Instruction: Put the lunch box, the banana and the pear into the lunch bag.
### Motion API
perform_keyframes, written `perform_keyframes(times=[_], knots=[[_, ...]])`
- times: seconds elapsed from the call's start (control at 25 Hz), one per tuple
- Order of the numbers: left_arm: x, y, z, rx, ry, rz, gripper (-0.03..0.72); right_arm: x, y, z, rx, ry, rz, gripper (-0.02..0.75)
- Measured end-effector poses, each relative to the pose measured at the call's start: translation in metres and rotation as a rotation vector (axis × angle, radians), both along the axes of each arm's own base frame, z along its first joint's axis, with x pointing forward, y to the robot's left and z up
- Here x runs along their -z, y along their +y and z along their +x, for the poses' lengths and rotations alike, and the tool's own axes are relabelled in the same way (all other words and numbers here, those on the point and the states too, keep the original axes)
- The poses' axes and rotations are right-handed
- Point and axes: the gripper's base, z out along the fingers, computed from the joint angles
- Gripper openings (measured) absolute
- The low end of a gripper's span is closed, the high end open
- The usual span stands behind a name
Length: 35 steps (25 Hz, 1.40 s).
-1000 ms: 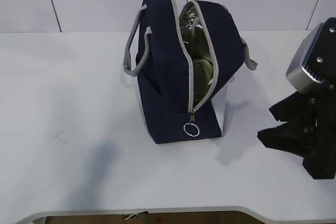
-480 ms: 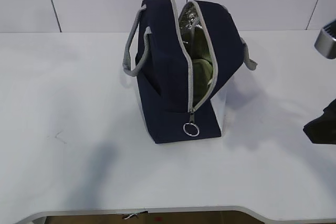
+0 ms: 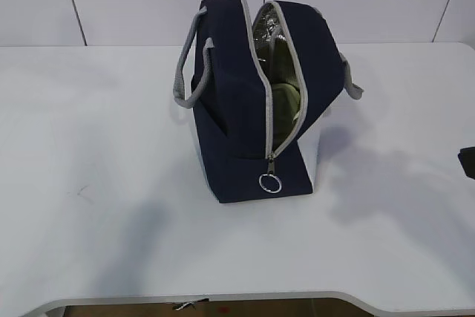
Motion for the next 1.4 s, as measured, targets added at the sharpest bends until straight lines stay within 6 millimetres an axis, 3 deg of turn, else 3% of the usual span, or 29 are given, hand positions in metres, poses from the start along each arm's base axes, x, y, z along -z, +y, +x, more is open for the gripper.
perform_keyframes(times=[0.2, 0.36, 0.48, 0.6, 0.8, 0.92, 1.4], knots=[[0.0, 0.0, 0.0, -0.008, 0.006, -0.006, 0.349, 0.025, -0.001, -0.026, -0.112, -0.183, 0.038, 0.427], [-0.001, -0.001, -0.001, -0.007, 0.012, -0.021, 0.349, 0.066, 0.002, -0.036, -0.154, -0.179, 0.09, 0.426], [-0.001, -0.002, -0.001, -0.007, 0.02, -0.038, 0.349, 0.069, 0.003, -0.035, -0.15, -0.232, 0.135, 0.426], [-0.001, -0.003, -0.001, -0.006, 0.022, -0.044, 0.349, 0.067, 0.005, -0.027, -0.09, -0.237, 0.217, 0.426], [-0.001, -0.003, -0.001, -0.007, 0.023, -0.046, 0.349, 0.088, 0.02, -0.007, -0.122, -0.083, 0.27, 0.426], [-0.001, -0.003, -0.001, -0.007, 0.023, -0.046, 0.349, 0.094, 0.025, 0.004, -0.138, -0.092, 0.285, 0.426], [-0.001, -0.003, -0.001, -0.006, 0.024, -0.048, 0.349, 0.127, 0.059, 0.054, -0.326, 0.092, 0.298, 0.418]])
